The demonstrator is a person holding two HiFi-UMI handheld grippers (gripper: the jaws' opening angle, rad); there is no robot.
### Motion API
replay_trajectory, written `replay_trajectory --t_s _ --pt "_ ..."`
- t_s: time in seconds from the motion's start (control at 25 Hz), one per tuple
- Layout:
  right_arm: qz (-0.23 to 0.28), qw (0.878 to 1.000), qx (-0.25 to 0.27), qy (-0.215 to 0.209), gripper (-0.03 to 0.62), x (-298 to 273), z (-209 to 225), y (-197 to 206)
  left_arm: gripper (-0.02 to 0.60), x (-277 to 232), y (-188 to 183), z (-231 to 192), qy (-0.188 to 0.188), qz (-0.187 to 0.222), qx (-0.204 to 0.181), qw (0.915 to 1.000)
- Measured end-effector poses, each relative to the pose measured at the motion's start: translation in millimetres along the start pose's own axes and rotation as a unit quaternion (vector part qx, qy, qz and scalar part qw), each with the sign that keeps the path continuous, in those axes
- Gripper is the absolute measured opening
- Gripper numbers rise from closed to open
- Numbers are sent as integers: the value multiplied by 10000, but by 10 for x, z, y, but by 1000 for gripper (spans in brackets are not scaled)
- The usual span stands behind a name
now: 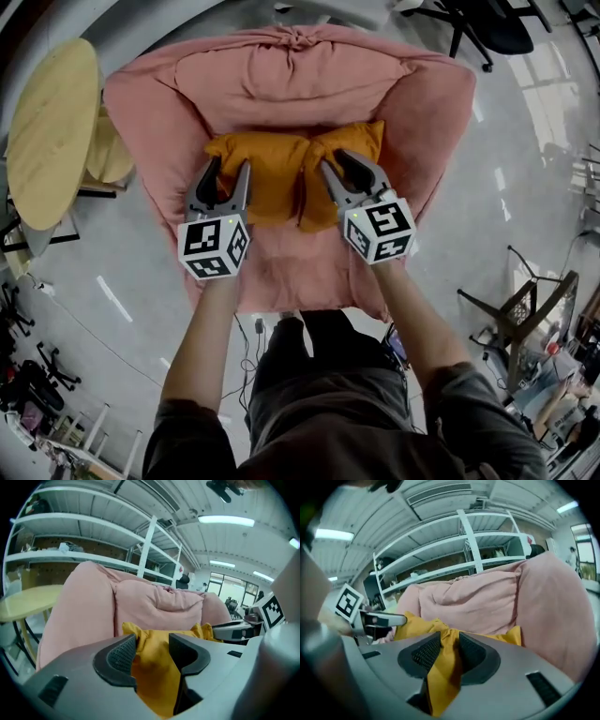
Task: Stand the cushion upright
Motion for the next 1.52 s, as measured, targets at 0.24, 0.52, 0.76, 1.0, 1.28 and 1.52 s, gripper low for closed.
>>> replay_trajectory --t_s 0.24,0.52,0.76,1.0,1.28,1.52 --pt "-185 9984 334 417 118 -490 86 -123 155 146 -190 352 460 338 -928 9940" --pt "-127 9998 141 -8 120 -259 75 -140 84 -250 229 407 1200 -454 -186 9916" --pt "-33 9998 195 -25 118 35 -9 -125 72 -66 85 408 1378 -259 -51 9901" --pt "-31 9999 117 -62 111 281 -144 -114 72 294 68 435 1404 -143 -19 9900" --pt "-5 9993 56 -367 32 829 -470 -162 43 848 -82 569 1775 56 -321 9836" --pt "43 9974 293 -655 18 1216 -834 -247 18 1272 -252 741 2053 174 -617 9766"
Point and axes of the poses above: the fingertips, and each gripper's own axes: x backward along the fingers, z to its right, y out of its underside, the point moved 10 cm from there along x, backward along the fingers, and after that the axes turned 9 degrees about -x, right-handed, at the moved point
